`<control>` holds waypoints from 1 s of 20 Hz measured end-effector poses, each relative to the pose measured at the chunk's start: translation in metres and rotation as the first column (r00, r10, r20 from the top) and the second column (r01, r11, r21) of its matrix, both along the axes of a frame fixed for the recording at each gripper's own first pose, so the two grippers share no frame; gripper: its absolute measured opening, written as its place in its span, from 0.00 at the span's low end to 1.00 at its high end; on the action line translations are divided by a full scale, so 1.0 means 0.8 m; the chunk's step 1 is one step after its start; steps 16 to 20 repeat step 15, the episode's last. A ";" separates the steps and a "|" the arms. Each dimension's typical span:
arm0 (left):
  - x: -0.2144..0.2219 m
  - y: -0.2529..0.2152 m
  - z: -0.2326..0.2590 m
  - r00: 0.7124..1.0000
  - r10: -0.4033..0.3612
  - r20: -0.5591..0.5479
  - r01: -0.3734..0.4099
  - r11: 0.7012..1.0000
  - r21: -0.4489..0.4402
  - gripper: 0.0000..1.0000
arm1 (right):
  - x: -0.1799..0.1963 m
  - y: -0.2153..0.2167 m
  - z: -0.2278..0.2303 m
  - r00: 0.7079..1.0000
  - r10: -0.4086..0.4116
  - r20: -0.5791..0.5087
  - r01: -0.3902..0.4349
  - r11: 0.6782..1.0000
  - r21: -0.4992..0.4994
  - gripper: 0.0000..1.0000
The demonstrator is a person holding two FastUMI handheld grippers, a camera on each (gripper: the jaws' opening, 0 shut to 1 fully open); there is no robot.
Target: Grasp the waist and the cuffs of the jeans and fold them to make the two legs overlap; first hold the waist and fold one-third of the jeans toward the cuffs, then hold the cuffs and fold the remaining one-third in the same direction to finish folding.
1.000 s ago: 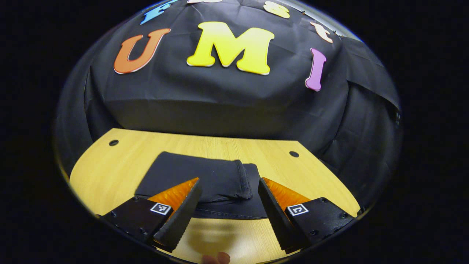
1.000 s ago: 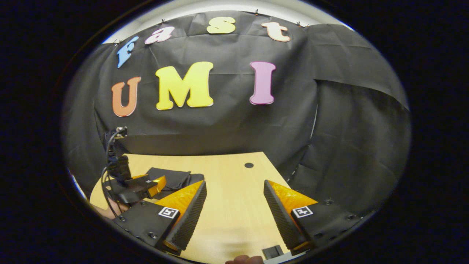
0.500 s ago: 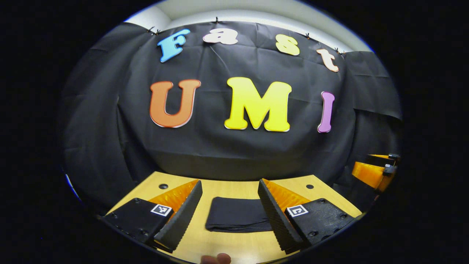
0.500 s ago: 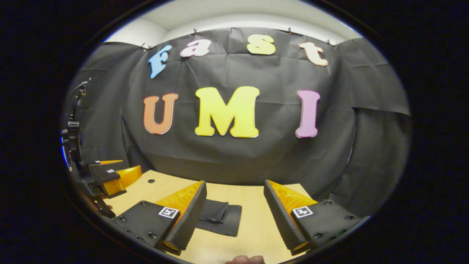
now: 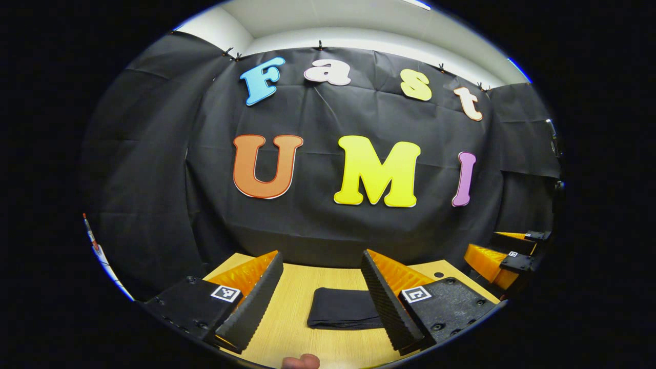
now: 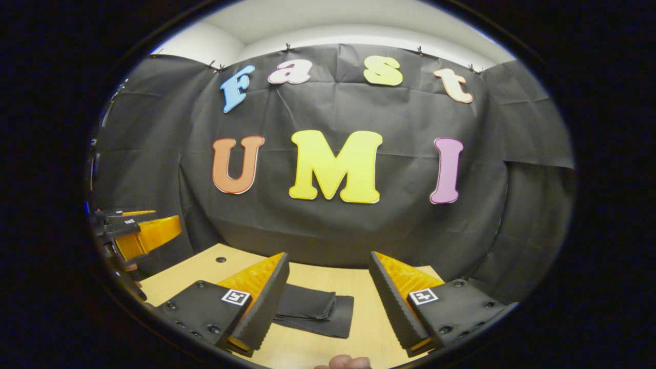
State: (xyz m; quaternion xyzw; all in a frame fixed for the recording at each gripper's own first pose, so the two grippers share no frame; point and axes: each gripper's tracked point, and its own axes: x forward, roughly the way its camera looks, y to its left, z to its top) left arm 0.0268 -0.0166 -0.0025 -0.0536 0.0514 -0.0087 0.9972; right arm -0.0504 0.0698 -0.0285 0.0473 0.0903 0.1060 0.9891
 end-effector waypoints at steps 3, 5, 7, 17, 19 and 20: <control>0.000 -0.006 -0.004 1.000 -0.011 -0.005 0.011 1.000 -0.014 0.98 | 0.001 -0.008 -0.006 1.000 -0.025 -0.014 0.025 1.000 -0.003 0.94; 0.001 -0.007 -0.006 1.000 -0.020 -0.005 0.020 1.000 -0.016 0.98 | 0.001 -0.012 -0.006 0.999 -0.033 -0.013 0.033 0.999 -0.015 0.96; 0.001 -0.009 -0.006 1.000 -0.029 -0.001 0.029 0.999 -0.017 0.98 | 0.001 -0.014 -0.003 0.999 -0.033 0.000 0.033 0.999 -0.020 0.94; 0.008 -0.022 -0.007 0.999 -0.049 0.007 0.049 0.999 0.004 0.98 | -0.005 -0.028 -0.003 0.997 -0.080 0.009 0.080 0.996 -0.025 0.94; 0.008 -0.022 -0.007 0.999 -0.049 0.007 0.049 0.999 0.004 0.98 | -0.005 -0.028 -0.003 0.997 -0.080 0.009 0.080 0.996 -0.025 0.94; 0.008 -0.022 -0.007 0.999 -0.049 0.007 0.049 0.999 0.004 0.98 | -0.005 -0.028 -0.003 0.997 -0.080 0.009 0.080 0.996 -0.025 0.94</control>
